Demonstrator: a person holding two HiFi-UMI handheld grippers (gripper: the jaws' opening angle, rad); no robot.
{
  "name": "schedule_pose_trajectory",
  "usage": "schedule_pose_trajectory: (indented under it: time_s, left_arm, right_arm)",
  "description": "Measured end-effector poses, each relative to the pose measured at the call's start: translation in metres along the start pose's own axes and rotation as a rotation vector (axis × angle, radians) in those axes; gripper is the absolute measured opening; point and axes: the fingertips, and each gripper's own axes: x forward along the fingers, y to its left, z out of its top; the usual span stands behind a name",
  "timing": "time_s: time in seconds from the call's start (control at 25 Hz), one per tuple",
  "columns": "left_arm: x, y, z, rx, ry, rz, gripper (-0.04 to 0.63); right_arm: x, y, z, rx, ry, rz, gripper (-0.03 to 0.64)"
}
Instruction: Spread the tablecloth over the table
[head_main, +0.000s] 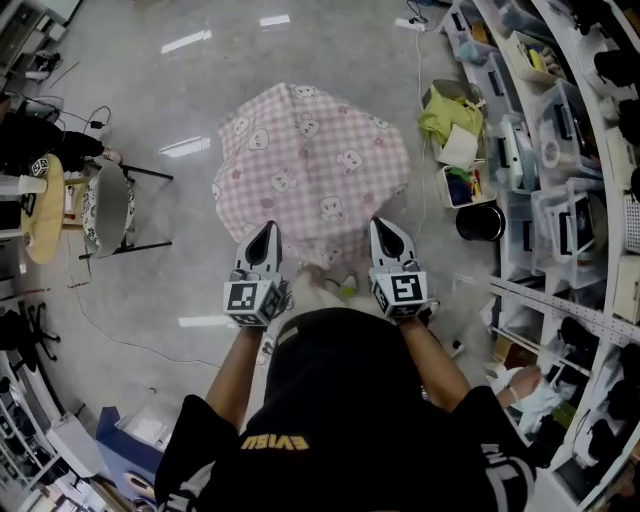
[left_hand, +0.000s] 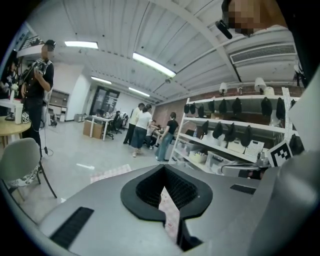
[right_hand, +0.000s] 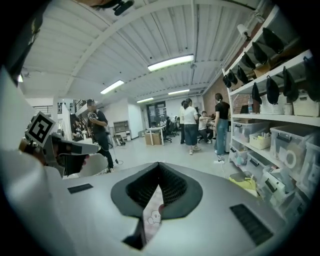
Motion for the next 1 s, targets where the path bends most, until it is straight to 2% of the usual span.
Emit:
schedule_pose_trajectory:
  time_s: [0.28,0.52,0.64,0.8,1.0]
  left_arm:
    - [-0.051,-0.069,0.016,0.042,-0.08,0.026,0.017]
    - [-0.074,-0.103,0.032,0.088,-0.141,0.013,0.017]
    - [-0.089,-0.1,0.031,0.109,-0.154,0.0,0.017]
    - [-0.119,-0.075,0.035,0.131,-0.163,-0.019,0.017]
    - [-0.154,-0.039,0.038,0.107,-0.158,-0.018,0.018]
  right_arm:
    - [-0.065,0.005,0.019,0.015,-0.117,0.014,0.0]
    - [-0.103,0.015,0.034,0.018,-0.172,0.012,0.0]
    - [-0.118,0.027,0.035,0.001,-0.177,-0.011,0.0]
    - [-0.13,0.058,0.034,-0.009,-0.169,-0.049,0.0]
    - [-0.129,0.093,0.035,-0.031,-0.15,-0.06,0.0]
